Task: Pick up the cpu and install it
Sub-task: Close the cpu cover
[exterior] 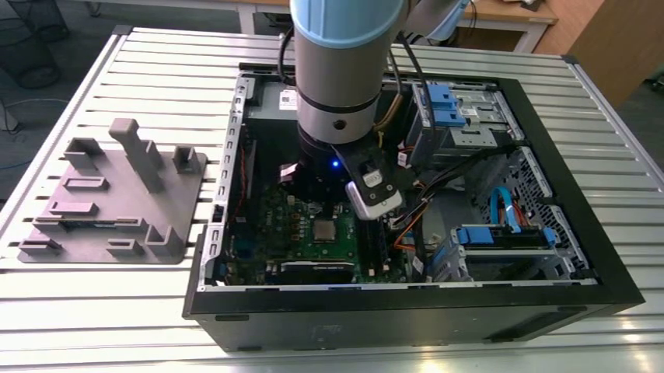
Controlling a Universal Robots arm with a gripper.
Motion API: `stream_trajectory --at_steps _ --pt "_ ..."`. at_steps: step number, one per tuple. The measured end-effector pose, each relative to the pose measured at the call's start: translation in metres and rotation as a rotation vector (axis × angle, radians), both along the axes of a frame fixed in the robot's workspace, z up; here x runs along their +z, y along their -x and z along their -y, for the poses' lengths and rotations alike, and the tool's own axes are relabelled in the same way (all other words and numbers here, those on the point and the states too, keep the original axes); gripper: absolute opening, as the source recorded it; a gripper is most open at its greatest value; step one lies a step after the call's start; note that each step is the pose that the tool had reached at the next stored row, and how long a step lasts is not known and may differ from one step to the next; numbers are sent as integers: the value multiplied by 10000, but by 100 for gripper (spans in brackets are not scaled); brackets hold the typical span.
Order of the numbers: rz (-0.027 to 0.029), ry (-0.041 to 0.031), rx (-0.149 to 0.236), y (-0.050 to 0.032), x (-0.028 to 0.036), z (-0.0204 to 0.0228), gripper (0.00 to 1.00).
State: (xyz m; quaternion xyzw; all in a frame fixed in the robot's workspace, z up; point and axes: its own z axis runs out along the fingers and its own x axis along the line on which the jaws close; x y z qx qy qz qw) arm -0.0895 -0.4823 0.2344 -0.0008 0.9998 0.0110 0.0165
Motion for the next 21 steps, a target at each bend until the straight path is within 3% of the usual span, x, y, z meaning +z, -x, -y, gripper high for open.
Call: stream_trajectory --at_steps 9,14,21 --pt "0 0 0 -96 -11 -50 11" --pt "0 0 -1 -205 -18 -81 11" --pt "1 -1 13 -310 -29 -172 11"
